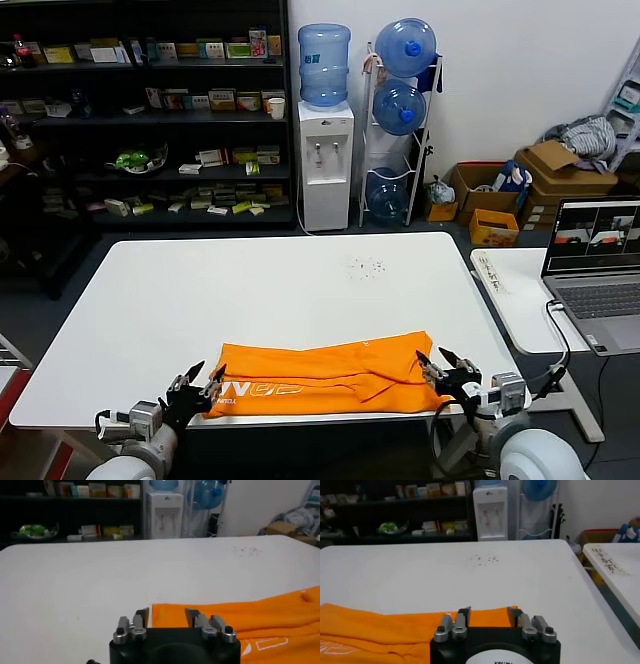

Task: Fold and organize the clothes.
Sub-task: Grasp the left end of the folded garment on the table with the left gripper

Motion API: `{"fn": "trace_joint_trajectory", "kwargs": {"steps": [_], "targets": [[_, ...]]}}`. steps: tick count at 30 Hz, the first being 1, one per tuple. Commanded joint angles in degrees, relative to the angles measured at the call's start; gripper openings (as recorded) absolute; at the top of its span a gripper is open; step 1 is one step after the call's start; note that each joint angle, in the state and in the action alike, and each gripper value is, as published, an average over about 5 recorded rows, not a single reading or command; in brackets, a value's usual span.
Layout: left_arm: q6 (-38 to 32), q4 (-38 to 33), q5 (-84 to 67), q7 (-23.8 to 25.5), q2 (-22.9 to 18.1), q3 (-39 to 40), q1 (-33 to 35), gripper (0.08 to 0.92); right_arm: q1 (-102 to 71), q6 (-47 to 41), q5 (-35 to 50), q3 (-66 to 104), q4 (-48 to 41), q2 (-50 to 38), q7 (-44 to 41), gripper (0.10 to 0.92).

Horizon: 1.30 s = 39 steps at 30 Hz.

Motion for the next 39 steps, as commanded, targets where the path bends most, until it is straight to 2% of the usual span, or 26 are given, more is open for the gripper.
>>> {"fn": "trace_joint_trajectory", "kwargs": {"steps": [1,6,8,21,25,39], "targets": [[2.8,2.6,-4.1,0.0,-2.1,-0.5,-2.1,0.642,-3.0,0.2,-0.5,3.4,2.1,0.4,-0.2,0.658],[7.5,5.4,-13.0,-2.4,-1.7,1.3,-8.0,0.780,-3.0,0.1,-1.0,3.1,2.0,1.4,-0.1,0.789],[8.4,6.8,-14.3,-2.7,-1.2,2.0,-9.3,0.810,-3.0,0.1,-1.1,3.1,2.0,1.7,-0.1,0.811],[8.7,9.9,-13.8,-2.6,0.2,5.6,-10.6,0.821,-2.7,0.2,-1.2,2.7,1.4,2.1,-0.1,0.823],[8.6,9.2,-13.4,-2.8,0.1,6.3,-10.4,0.749,-2.5,0.2,-1.1,2.6,1.3,2.0,-0.1,0.823],[6.6,9.3,-11.5,-4.2,-0.9,6.7,-9.8,0.342,-2.4,0.4,-1.3,2.3,0.8,2.5,0.0,0.823]]}}
